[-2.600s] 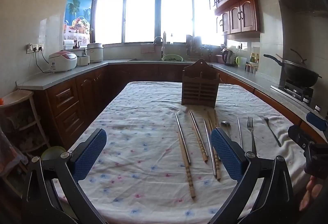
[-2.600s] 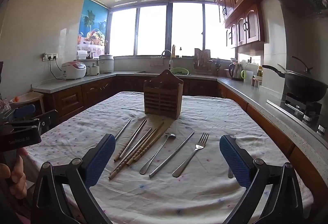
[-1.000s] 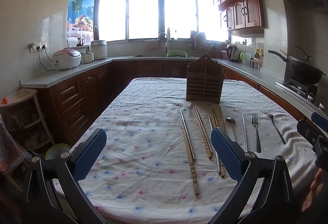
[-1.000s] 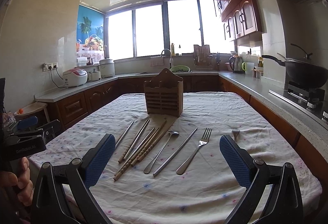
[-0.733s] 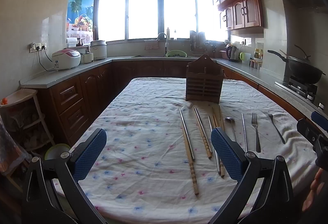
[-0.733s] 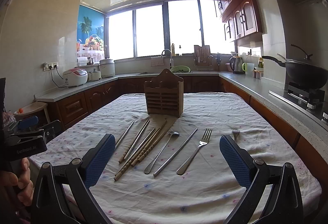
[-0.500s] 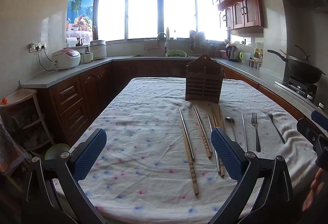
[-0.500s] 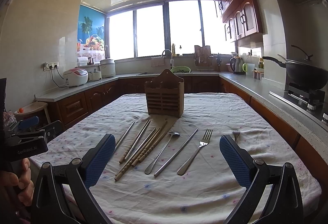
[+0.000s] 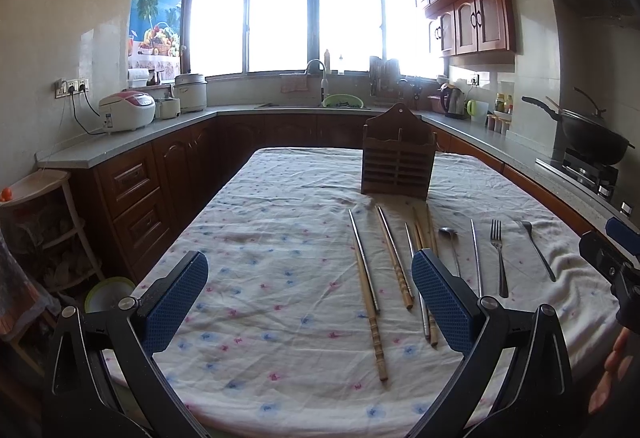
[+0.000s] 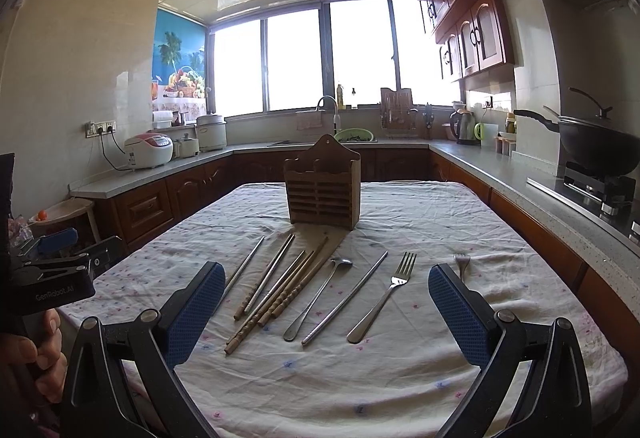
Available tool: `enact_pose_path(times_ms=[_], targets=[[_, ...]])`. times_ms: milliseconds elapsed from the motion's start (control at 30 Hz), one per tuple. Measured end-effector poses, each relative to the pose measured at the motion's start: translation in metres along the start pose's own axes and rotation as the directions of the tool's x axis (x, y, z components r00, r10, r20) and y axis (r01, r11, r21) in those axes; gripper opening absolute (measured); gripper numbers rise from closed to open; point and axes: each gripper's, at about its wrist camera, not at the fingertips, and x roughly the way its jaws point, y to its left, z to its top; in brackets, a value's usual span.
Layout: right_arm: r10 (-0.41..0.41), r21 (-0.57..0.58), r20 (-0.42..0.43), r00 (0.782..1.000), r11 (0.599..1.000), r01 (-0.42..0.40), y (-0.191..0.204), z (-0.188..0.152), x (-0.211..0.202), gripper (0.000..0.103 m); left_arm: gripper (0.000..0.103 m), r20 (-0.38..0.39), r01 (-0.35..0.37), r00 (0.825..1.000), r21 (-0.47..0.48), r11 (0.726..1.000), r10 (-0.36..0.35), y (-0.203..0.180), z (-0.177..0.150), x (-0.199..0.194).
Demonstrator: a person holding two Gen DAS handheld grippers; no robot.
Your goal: Organize utensils
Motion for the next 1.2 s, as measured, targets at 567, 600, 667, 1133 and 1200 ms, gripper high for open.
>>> enact_pose_path(times_ms=[567, 600, 667, 1133, 1200], targets=[[0.023, 0.060, -0.143, 0.989, 0.998, -0.014, -0.020, 0.024, 0.059, 0.102, 0.103, -0.245, 0.087, 0.965, -0.048, 0.995, -0.096, 0.007, 0.033, 0.096], [0.029, 0.069, -0.155, 0.987, 0.997, -0.018, -0.022, 0.026, 0.066, 0.101, 0.103, -0.255, 0.088, 0.962, -0.050, 0.995, -0.098, 0.006, 0.036, 0.103], [0.028, 0.082, -0.180, 0.983, 0.997, -0.013, -0.026, 0.031, 0.078, 0.095, 0.102, -0.268, 0.088, 0.959, -0.046, 0.995, -0.097, 0.006, 0.041, 0.115], [0.035, 0.199, -0.401, 0.915, 0.979, 0.050, -0.059, 0.036, 0.185, 0.055, 0.084, -0.404, 0.142, 0.902, -0.052, 0.989, -0.150, -0.010, 0.061, 0.206], [0.042, 0.212, -0.431, 0.901, 0.976, 0.056, -0.064, 0.034, 0.201, 0.054, 0.083, -0.427, 0.148, 0.891, -0.052, 0.988, -0.156, -0.013, 0.061, 0.220]])
